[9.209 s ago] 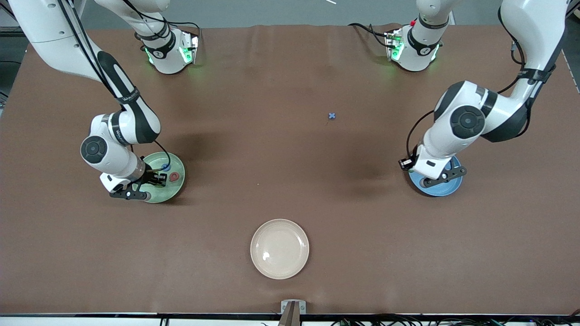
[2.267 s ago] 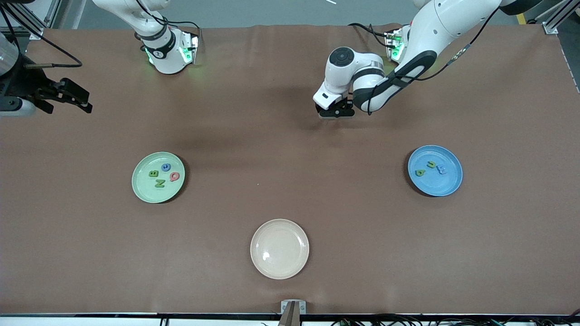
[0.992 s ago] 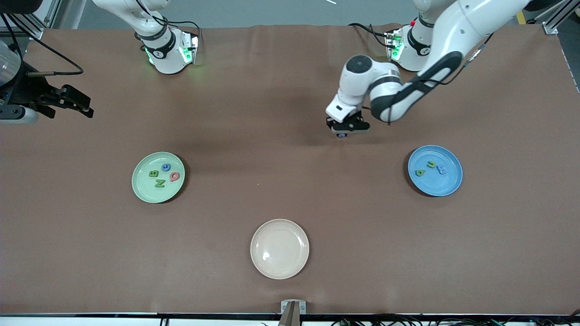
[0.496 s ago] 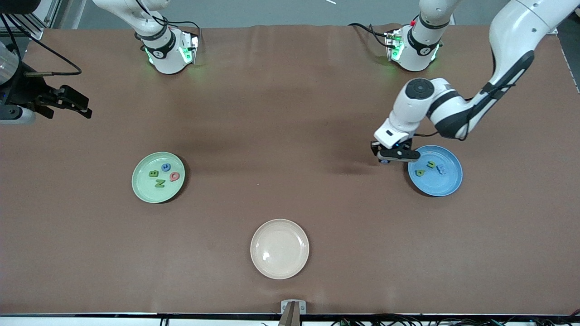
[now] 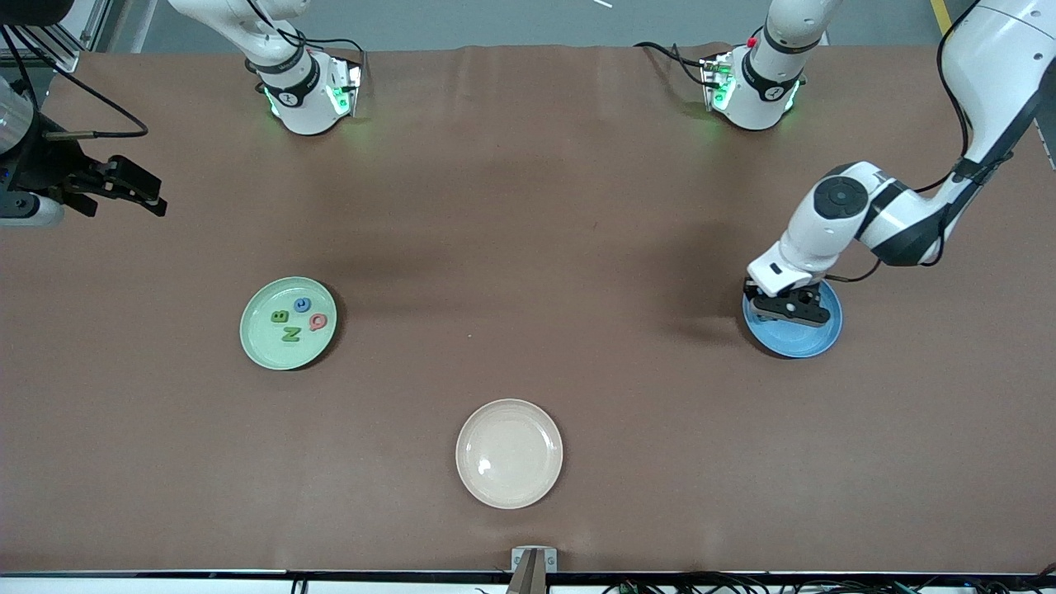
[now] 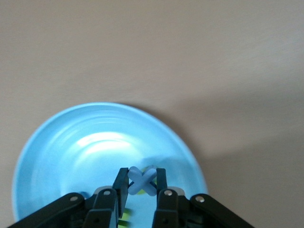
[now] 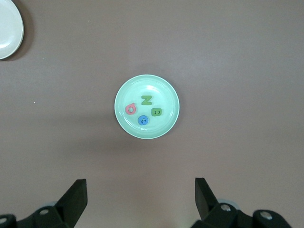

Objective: Sort upper and lower case letters into plates
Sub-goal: 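Lift the blue x and carry it over the blue plate, then lower the x into the blue plate and open the left gripper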

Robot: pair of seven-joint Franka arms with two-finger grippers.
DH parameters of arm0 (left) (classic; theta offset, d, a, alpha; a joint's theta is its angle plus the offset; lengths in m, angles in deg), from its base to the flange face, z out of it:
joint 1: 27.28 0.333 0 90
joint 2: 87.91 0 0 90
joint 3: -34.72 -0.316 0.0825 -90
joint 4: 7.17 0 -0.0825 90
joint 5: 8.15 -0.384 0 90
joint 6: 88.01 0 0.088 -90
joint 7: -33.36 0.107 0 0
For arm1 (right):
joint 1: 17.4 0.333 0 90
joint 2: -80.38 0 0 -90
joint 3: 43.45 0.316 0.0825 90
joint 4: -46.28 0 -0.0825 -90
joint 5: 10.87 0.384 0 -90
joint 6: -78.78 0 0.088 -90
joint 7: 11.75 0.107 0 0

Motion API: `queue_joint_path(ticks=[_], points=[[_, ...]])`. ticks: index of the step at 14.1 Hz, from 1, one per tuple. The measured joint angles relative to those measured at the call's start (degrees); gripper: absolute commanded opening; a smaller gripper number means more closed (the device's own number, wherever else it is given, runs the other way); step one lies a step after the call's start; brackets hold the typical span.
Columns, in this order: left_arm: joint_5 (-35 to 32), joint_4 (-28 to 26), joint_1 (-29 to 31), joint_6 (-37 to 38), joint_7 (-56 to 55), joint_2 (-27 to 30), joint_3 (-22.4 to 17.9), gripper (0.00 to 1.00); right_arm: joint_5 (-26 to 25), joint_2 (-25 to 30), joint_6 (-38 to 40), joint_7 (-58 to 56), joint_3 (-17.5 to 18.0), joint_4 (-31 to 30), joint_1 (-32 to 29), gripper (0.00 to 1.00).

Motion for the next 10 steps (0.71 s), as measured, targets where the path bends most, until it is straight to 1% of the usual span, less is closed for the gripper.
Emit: queue_joint_path(ticks=[5,10], points=[[2.27,3.78,-0.08,2.42,9.75,-1.75,-2.25,0.14,0.00,-0.06,0.01,0.00,0.00,-0.21,-0.01,1.00],[2.69,7.23,-0.20,2.45,15.23,-6.13,-4.61,0.14,0.00,-0.06,-0.06,-0.01,0.00,-0.26,-0.01,1.00]])
